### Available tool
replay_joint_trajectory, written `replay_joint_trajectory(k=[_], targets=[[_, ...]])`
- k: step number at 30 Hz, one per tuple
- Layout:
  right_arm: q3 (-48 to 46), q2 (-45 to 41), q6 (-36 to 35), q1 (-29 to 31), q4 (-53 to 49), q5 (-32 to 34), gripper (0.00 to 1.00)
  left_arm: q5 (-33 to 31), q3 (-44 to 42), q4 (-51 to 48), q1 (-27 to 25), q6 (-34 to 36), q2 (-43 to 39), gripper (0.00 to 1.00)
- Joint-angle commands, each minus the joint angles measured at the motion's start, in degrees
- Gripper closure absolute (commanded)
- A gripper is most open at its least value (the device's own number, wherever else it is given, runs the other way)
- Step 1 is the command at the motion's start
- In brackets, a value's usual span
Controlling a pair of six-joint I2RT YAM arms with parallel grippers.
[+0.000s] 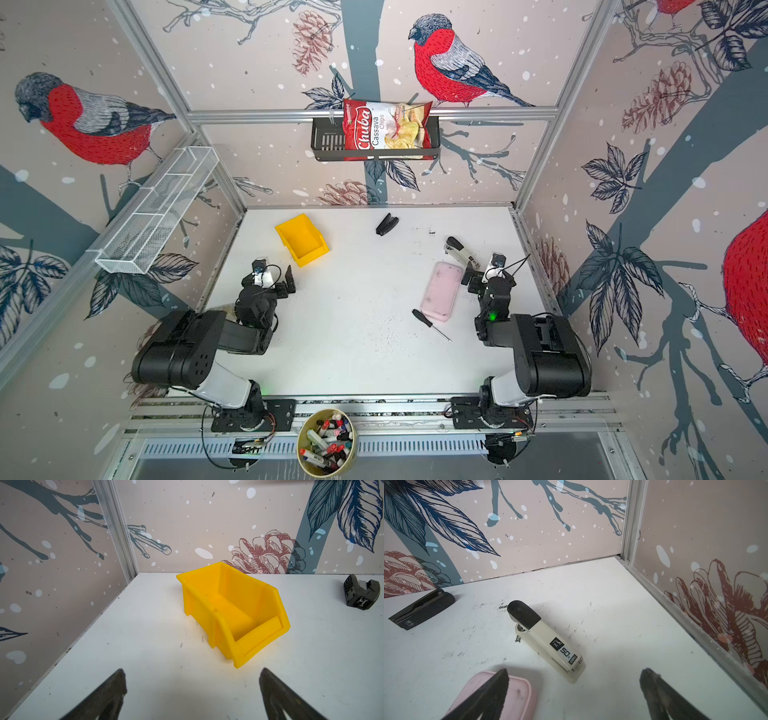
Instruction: Put the screwdriver in the bin
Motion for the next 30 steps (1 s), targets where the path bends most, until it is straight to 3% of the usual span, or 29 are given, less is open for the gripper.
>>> replay_joint_trajectory(k=[1,30], targets=[[0.1,0.0,-0.6,0.1,1.9,0.5,0.00,-0.2,0.0,2.1,0.0,-0.3,-0.1,0.02],[-0.2,-0.3,-0.1,-0.5,2.5,-0.2,0.01,-0.5,-0.2,2.4,0.0,-0.4,-0.2,0.02]])
